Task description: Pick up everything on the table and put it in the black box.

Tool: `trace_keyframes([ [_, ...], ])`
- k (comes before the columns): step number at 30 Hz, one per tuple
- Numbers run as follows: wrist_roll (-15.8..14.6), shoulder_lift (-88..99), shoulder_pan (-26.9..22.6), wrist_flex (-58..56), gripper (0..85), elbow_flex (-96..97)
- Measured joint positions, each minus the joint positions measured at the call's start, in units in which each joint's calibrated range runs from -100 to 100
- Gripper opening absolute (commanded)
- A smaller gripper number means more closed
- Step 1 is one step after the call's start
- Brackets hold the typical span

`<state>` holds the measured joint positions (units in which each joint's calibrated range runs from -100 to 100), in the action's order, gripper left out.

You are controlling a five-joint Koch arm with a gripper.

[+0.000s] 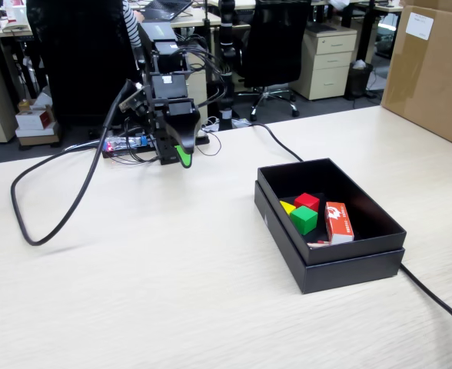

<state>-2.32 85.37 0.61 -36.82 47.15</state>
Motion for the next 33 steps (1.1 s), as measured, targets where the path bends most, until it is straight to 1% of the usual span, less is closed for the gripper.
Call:
trace_keyframes([
  [3,-0.4,4.8,0.1,2.8,51.7,8.9],
  [9,-0.6,9.4,0.1,15.9,51.2,23.5],
  [13,0.0,10.2,0.1,23.9,50.9,32.2],
  [24,2.8,10.9,0.5,42.7,51.1,46.8],
  [27,3.1,11.5,0.3,45.0,50.9,48.8],
  [33,3.2,11.3,-0.1,45.1,50.7,49.3],
])
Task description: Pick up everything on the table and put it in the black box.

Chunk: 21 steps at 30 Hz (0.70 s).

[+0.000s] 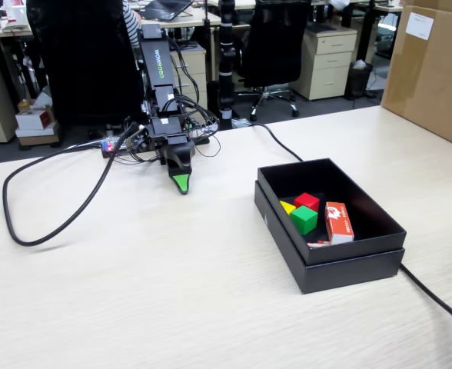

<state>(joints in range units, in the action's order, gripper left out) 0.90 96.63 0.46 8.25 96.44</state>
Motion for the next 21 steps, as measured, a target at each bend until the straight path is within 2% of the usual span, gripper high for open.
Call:
trace_keyframes([
  [21,0.1,-0.1,1.0,-0.3,50.4,0.1],
])
